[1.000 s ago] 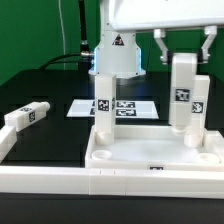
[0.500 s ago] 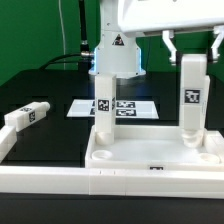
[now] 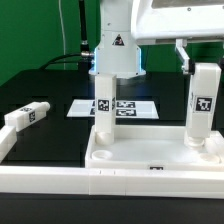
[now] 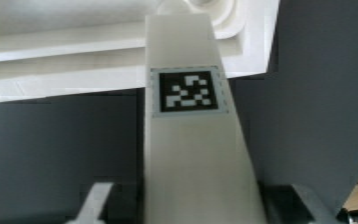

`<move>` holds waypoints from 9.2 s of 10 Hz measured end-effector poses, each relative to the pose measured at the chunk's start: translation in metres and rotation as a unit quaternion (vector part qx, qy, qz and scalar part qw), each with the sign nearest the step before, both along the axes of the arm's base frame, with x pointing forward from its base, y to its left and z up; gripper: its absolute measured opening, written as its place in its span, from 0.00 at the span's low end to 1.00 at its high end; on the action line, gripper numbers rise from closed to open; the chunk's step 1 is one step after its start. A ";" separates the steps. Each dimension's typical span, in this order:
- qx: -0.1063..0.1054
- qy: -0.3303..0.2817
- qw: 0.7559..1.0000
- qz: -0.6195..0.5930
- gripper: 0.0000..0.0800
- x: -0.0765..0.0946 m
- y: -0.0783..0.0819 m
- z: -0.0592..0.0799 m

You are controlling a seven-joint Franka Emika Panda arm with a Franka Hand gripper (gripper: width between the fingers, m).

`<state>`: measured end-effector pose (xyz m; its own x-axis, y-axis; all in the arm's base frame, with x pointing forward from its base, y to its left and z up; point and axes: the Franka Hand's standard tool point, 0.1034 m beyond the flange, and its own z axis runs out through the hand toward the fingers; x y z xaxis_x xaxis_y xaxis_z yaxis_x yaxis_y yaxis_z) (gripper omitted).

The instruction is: Assemble desk

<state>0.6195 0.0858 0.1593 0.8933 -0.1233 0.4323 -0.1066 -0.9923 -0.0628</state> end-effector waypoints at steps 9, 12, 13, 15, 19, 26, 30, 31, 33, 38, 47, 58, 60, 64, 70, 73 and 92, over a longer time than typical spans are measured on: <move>-0.007 0.009 1.000 0.022 0.36 -0.002 0.021 -0.012; -0.009 0.010 1.000 0.021 0.36 0.003 0.021 -0.016; -0.009 0.010 1.000 0.022 0.36 0.003 0.023 -0.017; -0.010 0.011 1.000 0.024 0.36 0.002 0.025 -0.020; -0.013 0.007 1.000 0.024 0.36 -0.001 0.023 -0.025; -0.015 -0.019 0.999 0.026 0.39 -0.002 0.024 -0.028; -0.016 -0.020 0.999 0.027 0.80 -0.002 0.024 -0.027; -0.018 -0.020 0.999 0.030 0.80 -0.001 0.021 -0.025; -0.013 -0.006 1.000 0.027 0.81 0.002 0.016 -0.010; -0.007 0.023 0.999 0.022 0.81 0.006 0.013 0.002; -0.004 0.232 0.972 0.022 0.81 0.001 0.017 -0.015; -0.002 0.224 0.975 0.001 0.36 0.002 0.024 -0.029; 0.002 0.224 0.975 -0.012 0.36 0.002 0.024 -0.029; 0.060 0.221 0.950 -0.213 0.36 0.003 0.020 -0.027; 0.153 0.167 0.860 -0.458 0.36 0.008 0.014 -0.030; 0.179 0.162 0.805 -0.541 0.36 0.008 0.014 -0.030; -0.025 0.182 0.981 0.056 0.81 0.012 0.012 -0.034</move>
Offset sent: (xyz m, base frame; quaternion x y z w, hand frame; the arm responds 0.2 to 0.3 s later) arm -0.0012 0.0170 -0.0008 0.0177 -0.0041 -0.0080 0.9998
